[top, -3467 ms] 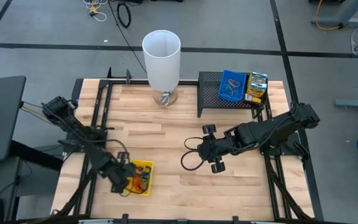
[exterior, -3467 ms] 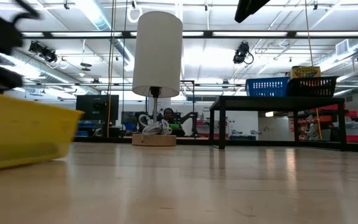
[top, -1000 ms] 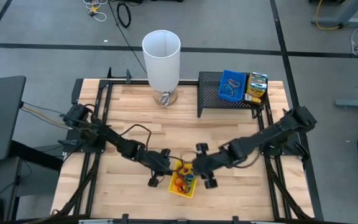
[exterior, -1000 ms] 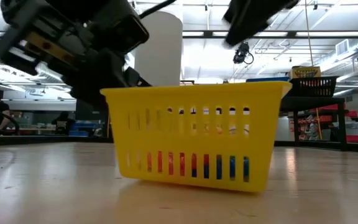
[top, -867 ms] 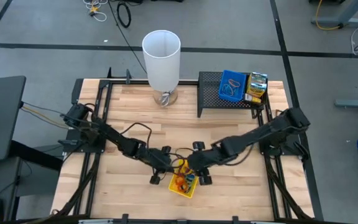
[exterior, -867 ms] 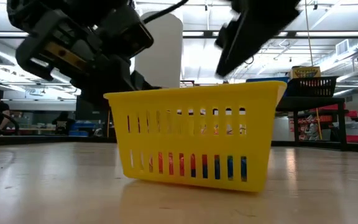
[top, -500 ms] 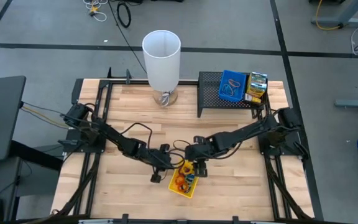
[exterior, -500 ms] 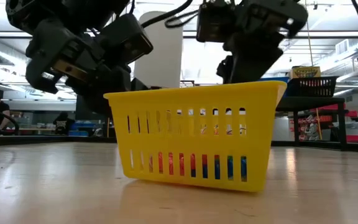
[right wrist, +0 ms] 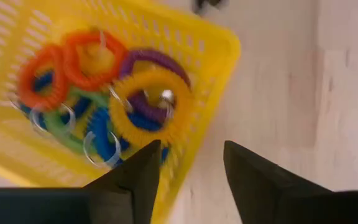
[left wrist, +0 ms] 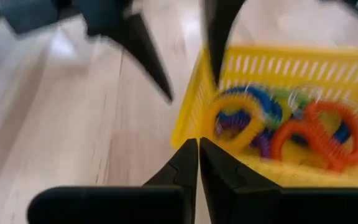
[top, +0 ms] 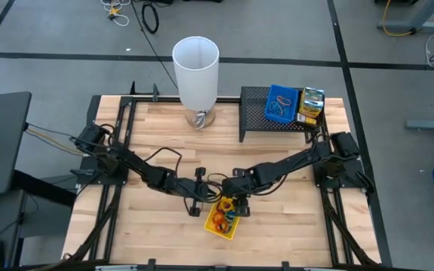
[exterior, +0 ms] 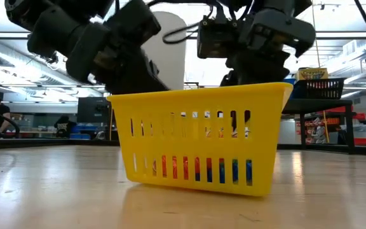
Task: Pick & Place Office Desk Supplies
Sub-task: Put the yellow bin on the shelf
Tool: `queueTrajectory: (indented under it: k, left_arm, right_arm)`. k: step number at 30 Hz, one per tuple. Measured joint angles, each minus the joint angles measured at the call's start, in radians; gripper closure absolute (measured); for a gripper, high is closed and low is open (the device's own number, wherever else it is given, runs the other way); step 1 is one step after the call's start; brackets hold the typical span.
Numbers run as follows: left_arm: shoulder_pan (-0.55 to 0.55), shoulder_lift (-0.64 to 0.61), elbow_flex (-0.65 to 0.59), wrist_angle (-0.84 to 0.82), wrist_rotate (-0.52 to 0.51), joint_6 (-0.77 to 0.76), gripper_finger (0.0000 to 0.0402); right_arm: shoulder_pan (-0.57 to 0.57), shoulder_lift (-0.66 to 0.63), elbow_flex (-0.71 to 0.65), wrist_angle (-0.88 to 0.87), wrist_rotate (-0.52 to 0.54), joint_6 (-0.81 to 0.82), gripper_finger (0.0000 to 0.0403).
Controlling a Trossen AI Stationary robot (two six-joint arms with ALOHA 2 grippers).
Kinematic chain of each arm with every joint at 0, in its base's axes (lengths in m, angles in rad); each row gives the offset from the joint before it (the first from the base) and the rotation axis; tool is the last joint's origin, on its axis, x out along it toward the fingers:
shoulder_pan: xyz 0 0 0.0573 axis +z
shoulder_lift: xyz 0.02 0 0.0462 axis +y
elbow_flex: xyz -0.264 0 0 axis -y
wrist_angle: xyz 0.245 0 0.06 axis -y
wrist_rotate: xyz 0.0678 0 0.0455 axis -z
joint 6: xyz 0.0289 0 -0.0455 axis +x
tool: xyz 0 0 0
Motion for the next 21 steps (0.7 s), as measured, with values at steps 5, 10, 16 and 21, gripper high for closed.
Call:
queueTrajectory:
  k: [5, 10, 16, 21]
  left_arm:
    - [-0.005, -0.011, 0.000, 0.027, -0.027, 0.024, 0.0381]
    - [-0.016, -0.029, 0.000, 0.024, -0.087, 0.056, 0.0381]
    - [-0.035, -0.065, 0.000, 0.024, -0.135, 0.092, 0.0381]
    - [-0.052, -0.092, 0.000, 0.022, -0.178, 0.135, 0.0381]
  right_arm:
    - [0.000, 0.000, 0.000, -0.016, 0.062, -0.007, 0.0271]
    - [0.000, 0.000, 0.000, -0.036, 0.124, -0.018, 0.0317]
    - [0.000, 0.000, 0.000, -0.067, 0.213, -0.027, 0.0334]
    - [-0.005, 0.000, 0.000, -0.120, 0.331, -0.047, 0.0334]
